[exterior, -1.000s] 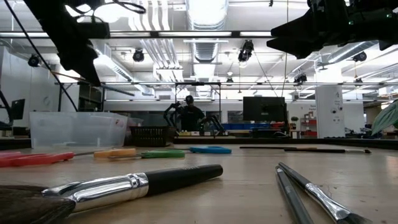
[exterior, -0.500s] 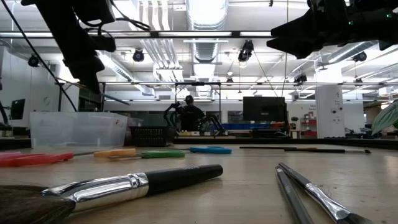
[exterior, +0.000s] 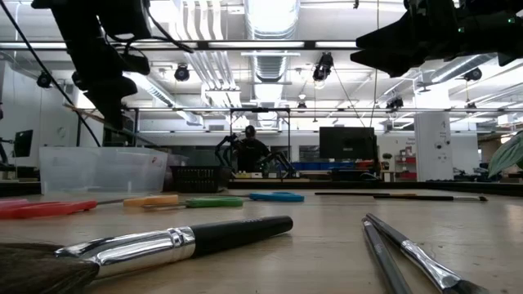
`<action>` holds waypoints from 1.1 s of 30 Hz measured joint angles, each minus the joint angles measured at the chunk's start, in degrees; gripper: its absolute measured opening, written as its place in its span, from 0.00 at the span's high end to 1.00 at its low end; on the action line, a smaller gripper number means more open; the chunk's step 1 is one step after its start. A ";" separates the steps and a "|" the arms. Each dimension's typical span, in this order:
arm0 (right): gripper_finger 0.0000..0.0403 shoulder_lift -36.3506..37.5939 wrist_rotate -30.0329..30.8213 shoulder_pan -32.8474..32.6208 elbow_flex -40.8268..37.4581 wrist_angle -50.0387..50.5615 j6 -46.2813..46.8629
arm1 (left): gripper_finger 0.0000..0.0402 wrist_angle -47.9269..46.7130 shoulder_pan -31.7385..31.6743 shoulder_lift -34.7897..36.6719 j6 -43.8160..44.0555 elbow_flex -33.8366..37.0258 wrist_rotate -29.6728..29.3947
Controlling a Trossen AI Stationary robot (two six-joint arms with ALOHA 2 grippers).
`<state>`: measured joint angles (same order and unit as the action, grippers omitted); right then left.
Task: Pick & Place Paint Supplies
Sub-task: Put the blue paint brush into the transparent bin
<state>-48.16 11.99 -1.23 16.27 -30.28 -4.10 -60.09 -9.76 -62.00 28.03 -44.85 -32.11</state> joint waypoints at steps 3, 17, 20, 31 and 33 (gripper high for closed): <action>0.18 0.00 0.01 0.00 0.00 0.00 0.00 | 0.97 -0.58 -1.64 0.02 -0.84 -0.68 2.68; 0.18 0.00 0.01 0.00 0.00 -0.02 0.00 | 0.97 3.23 -18.27 -0.13 -24.95 -1.78 19.51; 0.18 0.00 0.00 0.01 0.00 -0.01 0.01 | 0.97 4.04 -21.02 -0.13 -28.20 -1.78 21.33; 0.18 -0.02 0.02 0.01 0.00 -0.01 0.00 | 0.97 5.01 -23.67 -0.13 -46.22 -1.74 23.80; 0.18 -0.02 0.01 0.01 0.00 -0.01 0.00 | 0.97 5.00 -23.67 -0.13 -47.26 -1.74 23.79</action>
<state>-48.18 12.00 -1.23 16.27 -30.29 -4.10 -55.08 -33.43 -62.13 -19.24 -46.59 -8.32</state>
